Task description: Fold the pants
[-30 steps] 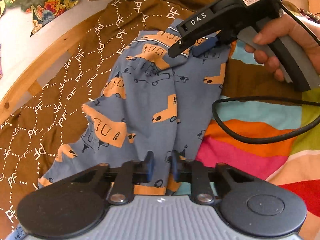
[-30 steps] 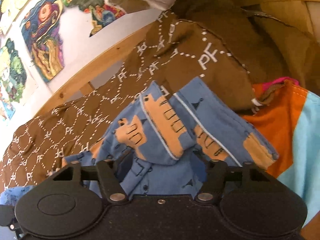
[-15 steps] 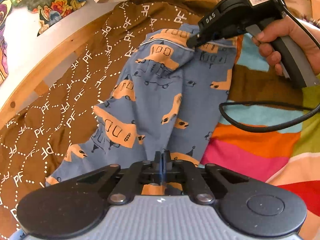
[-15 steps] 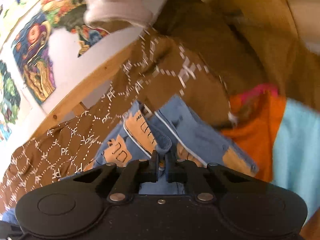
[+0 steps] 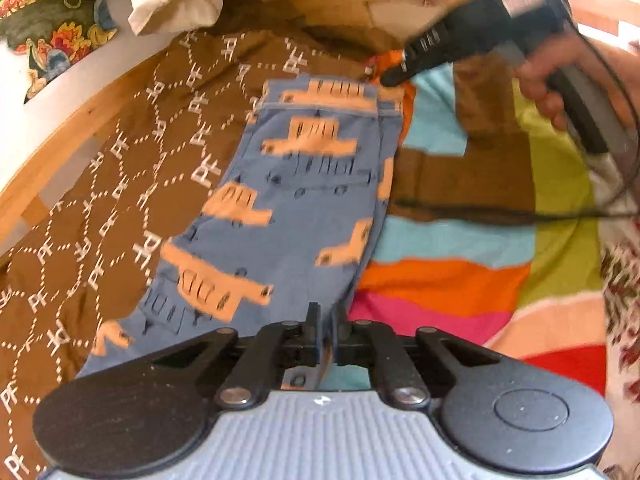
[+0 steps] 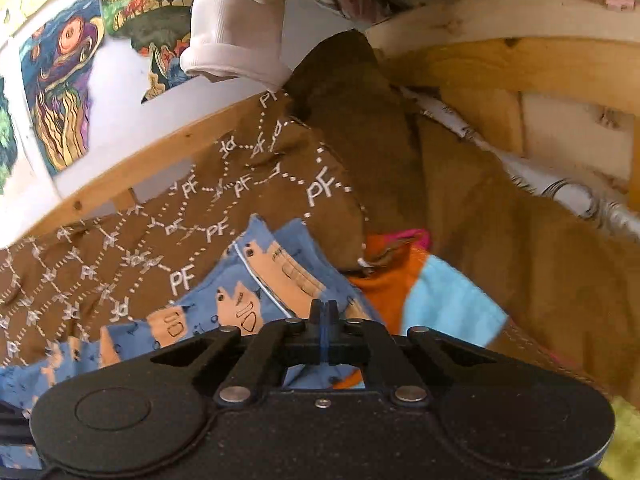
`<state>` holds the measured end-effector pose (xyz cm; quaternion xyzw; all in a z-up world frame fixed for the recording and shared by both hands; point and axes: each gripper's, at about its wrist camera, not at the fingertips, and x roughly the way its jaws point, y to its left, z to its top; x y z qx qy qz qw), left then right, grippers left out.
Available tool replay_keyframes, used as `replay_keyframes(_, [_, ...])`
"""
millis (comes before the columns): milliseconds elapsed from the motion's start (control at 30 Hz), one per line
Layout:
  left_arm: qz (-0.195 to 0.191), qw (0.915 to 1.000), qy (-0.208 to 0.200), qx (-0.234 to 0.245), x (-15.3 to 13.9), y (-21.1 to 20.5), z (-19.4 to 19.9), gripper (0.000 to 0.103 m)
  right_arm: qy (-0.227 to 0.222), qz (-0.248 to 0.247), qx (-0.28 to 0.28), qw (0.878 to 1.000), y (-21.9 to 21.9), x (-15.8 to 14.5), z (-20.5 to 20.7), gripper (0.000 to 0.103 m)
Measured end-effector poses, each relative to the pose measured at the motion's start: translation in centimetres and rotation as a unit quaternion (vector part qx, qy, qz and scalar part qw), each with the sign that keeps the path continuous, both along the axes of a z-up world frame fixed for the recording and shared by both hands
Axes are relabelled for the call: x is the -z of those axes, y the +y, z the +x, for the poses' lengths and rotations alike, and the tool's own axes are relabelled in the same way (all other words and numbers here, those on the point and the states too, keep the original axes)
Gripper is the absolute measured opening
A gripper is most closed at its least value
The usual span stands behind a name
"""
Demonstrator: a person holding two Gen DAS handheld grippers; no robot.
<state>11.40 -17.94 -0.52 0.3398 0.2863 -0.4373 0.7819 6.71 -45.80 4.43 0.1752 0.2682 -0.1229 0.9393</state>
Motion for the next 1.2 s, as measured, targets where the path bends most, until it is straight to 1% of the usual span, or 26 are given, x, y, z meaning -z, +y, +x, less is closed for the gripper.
replay_keyframes(33, [-0.003,1.0000,0.001,0.005,-0.2,-0.2,0.2,0.021,0.003,-0.010,0.001,1.000,0.2,0.0,-0.2,0.000])
replay_keyframes(67, [-0.005,0.9999,0.000,0.011,-0.6,-0.6,0.4,0.041,0.006,-0.016,0.000,1.000,0.3,0.0,-0.4,0.000])
replay_keyframes(100, [-0.010,0.9998,-0.004,0.018,-1.0,-1.0,0.7,0.050,0.007,-0.014,-0.004,1.000,0.2,0.2,-0.7,0.000])
replay_keyframes(133, [-0.016,0.9996,-0.009,0.024,-1.5,-1.5,1.1,0.059,0.008,-0.007,-0.009,1.000,0.2,0.3,-0.7,0.000])
replay_keyframes(167, [-0.021,0.9993,-0.015,0.028,-2.1,-2.1,1.5,0.059,0.009,-0.001,-0.014,1.000,0.1,0.4,-0.8,0.010])
replay_keyframes(200, [-0.023,0.9991,-0.020,0.031,-2.6,-2.9,2.1,0.060,0.004,0.003,-0.017,1.000,0.0,0.5,-0.7,0.015])
replay_keyframes(233, [-0.024,0.9989,-0.026,0.032,-2.9,-3.7,2.8,0.064,0.000,0.007,-0.019,1.000,0.0,0.6,-0.6,0.022])
replay_keyframes(267, [-0.028,0.9985,-0.035,0.031,-3.3,-4.6,3.5,0.076,-0.003,0.012,-0.021,1.000,-0.1,0.7,-0.5,0.025])
replay_keyframes(300, [-0.036,0.9980,-0.046,0.024,-3.6,-5.6,4.4,0.084,-0.005,0.019,-0.023,1.000,-0.1,0.9,-0.4,0.028])
replay_keyframes(333, [-0.044,0.9974,-0.055,0.014,-3.8,-6.4,5.1,0.095,-0.006,0.026,-0.025,0.999,-0.2,1.2,-0.2,0.036])
replay_keyframes(367, [-0.057,0.9964,-0.063,0.003,-4.1,-7.3,6.1,0.099,-0.006,0.032,-0.025,0.999,-0.3,1.4,0.0,0.040])
replay_keyframes(433, [-0.081,0.9945,-0.065,-0.015,-4.4,-9.0,8.0,0.099,-0.008,0.039,-0.021,0.999,-0.7,1.8,0.2,0.042])
replay_keyframes(533, [-0.109,0.9925,-0.042,-0.036,-4.3,-11.4,11.2,0.099,-0.016,0.054,-0.016,0.998,-1.5,2.5,0.2,0.042])
replay_keyframes(600, [-0.115,0.9921,-0.026,-0.044,-3.7,-12.7,13.1,0.094,-0.029,0.058,-0.018,0.998,-1.8,2.8,0.3,0.042])
replay_keyframes(633, [-0.115,0.9922,-0.016,-0.045,-3.4,-13.3,13.9,0.086,-0.036,0.056,-0.019,0.998,-1.9,2.9,0.4,0.041])
replay_keyframes(667, [-0.114,0.9925,-0.004,-0.046,-3.0,-13.9,14.5,0.075,-0.042,0.054,-0.019,0.997,-1.9,2.9,0.5,0.037])
replay_keyframes(700, [-0.112,0.9927,0.012,-0.045,-2.6,-14.4,15.2,0.069,-0.048,0.053,-0.019,0.997,-2.0,2.9,0.6,0.033])
replay_keyframes(733, [-0.110,0.9925,0.026,-0.045,-2.2,-14.8,15.6,0.048,-0.050,0.052,-0.017,0.997,-2.1,3.0,0.7,0.020])
replay_keyframes(767, [-0.112,0.9917,0.044,-0.044,-2.0,-15.0,16.0,0.023,-0.050,0.052,-0.013,0.997,-2.2,3.1,0.7,0.009])
replay_keyframes(800, [-0.116,0.9900,0.067,-0.042,-1.7,-15.2,16.3,0.014,-0.050,0.055,-0.011,0.997,-2.3,3.1,0.6,0.009])
replay_keyframes(833, [-0.120,0.9885,0.081,-0.043,-1.5,-15.2,16.4,0.012,-0.052,0.062,-0.013,0.997,-2.5,3.1,0.5,0.008])
replay_keyframes(867, [-0.125,0.9877,0.082,-0.044,-1.5,-15.1,16.3,0.009,-0.054,0.066,-0.015,0.996,-2.5,3.0,0.3,0.007])
replay_keyframes(900, [-0.129,0.9876,0.080,-0.040,-1.5,-15.0,16.2,0.000,-0.055,0.062,-0.016,0.996,-2.4,2.9,0.1,0.006])
replay_keyframes(1000, [-0.144,0.9861,0.074,-0.035,-2.2,-14.6,15.5,0.000,-0.049,0.053,-0.020,0.997,-2.0,2.3,-0.7,0.006])
replay_keyframes(1067, [-0.144,0.9870,0.065,-0.028,-2.6,-15.0,14.8,0.000,-0.047,0.052,-0.021,0.997,-1.7,1.8,-1.5,0.005])
replay_keyframes(1200, [-0.140,0.9887,0.053,-0.010,-3.0,-16.3,13.6,0.000,-0.047,0.028,-0.012,0.998,-1.2,1.1,-2.3,0.005])
